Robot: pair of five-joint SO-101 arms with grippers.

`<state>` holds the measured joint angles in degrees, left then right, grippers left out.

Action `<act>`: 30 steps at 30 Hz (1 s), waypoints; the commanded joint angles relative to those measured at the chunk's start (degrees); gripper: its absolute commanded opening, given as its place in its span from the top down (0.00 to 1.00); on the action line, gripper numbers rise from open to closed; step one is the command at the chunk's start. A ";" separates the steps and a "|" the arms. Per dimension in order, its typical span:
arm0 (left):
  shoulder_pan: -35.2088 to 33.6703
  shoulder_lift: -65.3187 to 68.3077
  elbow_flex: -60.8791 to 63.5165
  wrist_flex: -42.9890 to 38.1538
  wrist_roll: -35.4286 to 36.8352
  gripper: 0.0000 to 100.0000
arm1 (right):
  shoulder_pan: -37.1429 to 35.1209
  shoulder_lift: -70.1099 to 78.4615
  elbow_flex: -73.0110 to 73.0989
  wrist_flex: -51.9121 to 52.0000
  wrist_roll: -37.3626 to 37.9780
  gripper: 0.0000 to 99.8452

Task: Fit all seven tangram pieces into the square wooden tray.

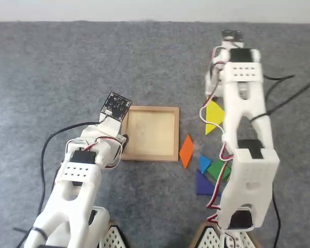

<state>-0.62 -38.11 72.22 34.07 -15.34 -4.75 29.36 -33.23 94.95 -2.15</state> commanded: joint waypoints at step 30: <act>-0.35 -2.02 0.40 0.18 -1.41 0.82 | -5.14 10.42 6.15 -17.71 -4.66 0.71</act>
<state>-0.53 -38.11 73.27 34.07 -16.22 -8.09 40.26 -26.64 77.80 -4.44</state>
